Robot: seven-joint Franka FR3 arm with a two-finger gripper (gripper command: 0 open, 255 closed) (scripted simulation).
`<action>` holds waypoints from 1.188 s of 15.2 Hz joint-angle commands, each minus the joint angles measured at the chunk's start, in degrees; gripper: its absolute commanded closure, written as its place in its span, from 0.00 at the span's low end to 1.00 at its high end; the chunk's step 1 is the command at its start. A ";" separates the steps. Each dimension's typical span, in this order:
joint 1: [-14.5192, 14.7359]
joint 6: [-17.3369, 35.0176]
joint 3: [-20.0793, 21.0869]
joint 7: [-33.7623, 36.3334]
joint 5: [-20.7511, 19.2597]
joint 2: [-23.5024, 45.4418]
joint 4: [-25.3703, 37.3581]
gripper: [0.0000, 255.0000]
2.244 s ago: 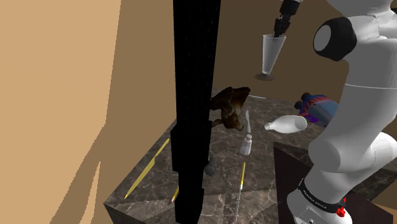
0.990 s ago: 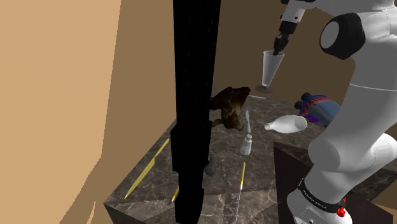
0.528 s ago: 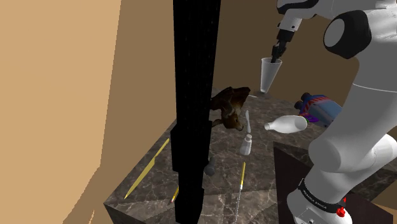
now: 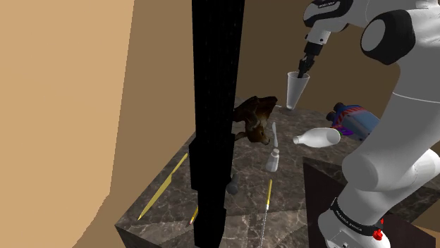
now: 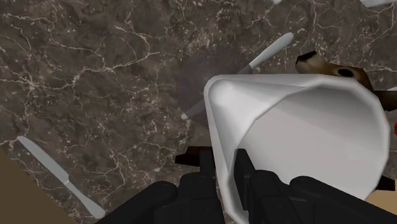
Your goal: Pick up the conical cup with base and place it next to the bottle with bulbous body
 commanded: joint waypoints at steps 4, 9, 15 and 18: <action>0.19 3.94 0.09 -0.46 -0.01 -0.45 -4.33 1.00; 0.30 7.70 0.17 -1.00 0.16 -0.32 -8.01 1.00; 0.37 12.08 0.27 -1.75 0.56 0.26 -11.88 1.00; 0.38 14.22 0.32 -2.16 0.84 0.72 -13.62 1.00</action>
